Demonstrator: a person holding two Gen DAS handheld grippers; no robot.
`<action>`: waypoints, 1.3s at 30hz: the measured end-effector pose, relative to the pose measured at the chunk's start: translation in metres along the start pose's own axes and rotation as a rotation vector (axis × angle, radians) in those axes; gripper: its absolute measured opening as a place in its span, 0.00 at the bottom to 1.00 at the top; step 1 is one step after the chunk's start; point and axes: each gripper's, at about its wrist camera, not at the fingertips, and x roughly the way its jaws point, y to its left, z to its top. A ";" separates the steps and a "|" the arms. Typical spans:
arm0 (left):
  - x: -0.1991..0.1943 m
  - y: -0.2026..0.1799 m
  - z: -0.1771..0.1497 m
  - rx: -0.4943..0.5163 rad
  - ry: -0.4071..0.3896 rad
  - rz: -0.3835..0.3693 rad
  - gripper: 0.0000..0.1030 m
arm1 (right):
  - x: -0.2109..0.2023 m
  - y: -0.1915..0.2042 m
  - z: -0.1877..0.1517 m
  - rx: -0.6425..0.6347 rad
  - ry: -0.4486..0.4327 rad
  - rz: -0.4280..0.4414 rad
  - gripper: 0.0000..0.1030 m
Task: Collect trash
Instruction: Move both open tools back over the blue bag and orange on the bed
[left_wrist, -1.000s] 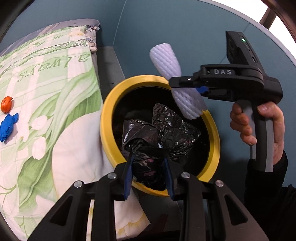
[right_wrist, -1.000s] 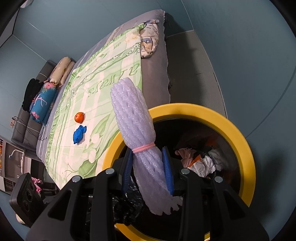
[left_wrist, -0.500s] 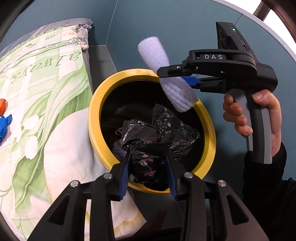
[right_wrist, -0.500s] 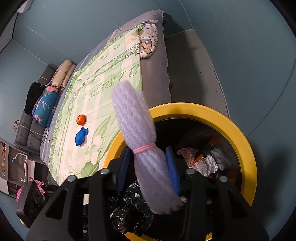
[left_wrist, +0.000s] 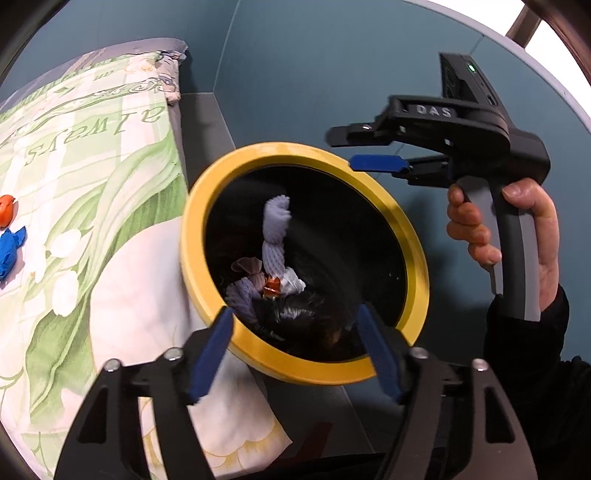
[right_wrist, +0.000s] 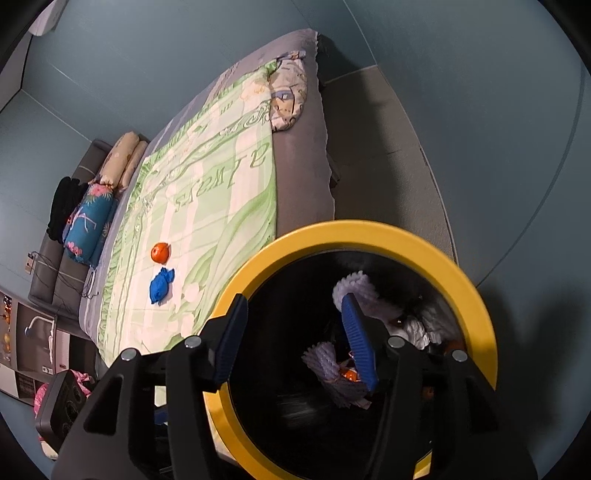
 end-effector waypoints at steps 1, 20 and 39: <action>-0.003 0.003 0.001 -0.010 -0.008 0.005 0.71 | -0.002 0.000 0.001 0.000 -0.007 0.000 0.51; -0.064 0.117 0.003 -0.228 -0.153 0.183 0.84 | 0.023 0.053 0.012 -0.119 0.034 0.017 0.59; -0.103 0.249 -0.012 -0.479 -0.247 0.293 0.84 | 0.156 0.203 0.037 -0.351 0.243 0.038 0.59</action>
